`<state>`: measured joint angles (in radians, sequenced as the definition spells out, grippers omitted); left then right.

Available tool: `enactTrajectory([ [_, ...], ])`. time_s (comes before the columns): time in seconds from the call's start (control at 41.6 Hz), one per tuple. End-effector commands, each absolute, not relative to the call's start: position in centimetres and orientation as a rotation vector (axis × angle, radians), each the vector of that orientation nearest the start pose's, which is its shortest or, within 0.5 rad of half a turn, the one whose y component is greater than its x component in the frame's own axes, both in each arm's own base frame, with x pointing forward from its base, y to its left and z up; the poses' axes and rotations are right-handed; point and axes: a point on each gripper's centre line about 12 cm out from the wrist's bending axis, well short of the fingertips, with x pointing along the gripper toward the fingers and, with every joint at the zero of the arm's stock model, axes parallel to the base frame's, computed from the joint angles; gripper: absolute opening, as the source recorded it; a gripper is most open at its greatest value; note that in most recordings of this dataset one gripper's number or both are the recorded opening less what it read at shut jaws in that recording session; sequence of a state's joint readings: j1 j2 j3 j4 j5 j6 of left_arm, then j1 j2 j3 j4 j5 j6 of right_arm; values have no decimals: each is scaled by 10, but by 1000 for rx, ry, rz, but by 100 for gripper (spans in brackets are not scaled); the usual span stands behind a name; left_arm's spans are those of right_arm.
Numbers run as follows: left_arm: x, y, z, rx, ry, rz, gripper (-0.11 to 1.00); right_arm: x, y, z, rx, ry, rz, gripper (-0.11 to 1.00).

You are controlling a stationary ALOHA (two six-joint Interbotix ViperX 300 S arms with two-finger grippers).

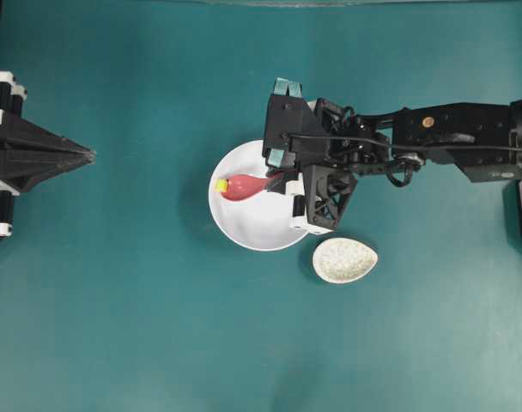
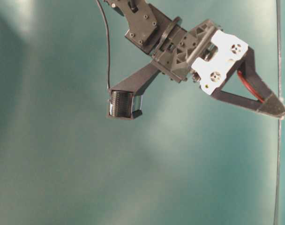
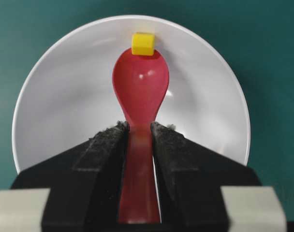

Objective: Scoop the yellow hexagonal prism block from the bowl with a spoon using the right arm.
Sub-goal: 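Lower the spoon into the bowl and push it under the yellow block, then raise the spoon with the yellow block out of the bowl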

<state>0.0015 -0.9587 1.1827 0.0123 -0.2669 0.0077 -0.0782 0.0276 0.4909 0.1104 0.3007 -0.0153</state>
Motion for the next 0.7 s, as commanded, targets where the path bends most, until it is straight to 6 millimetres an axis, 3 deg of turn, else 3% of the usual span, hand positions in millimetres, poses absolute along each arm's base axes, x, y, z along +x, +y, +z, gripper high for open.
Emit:
enactTrajectory([
  [0.0,202,0,293,23,-58,-2,0,411,-28,202,127,777,-79,22],
  [0.673,202,0,293,23,-55,-2,0,411,-30,215,124,705,-83,22],
])
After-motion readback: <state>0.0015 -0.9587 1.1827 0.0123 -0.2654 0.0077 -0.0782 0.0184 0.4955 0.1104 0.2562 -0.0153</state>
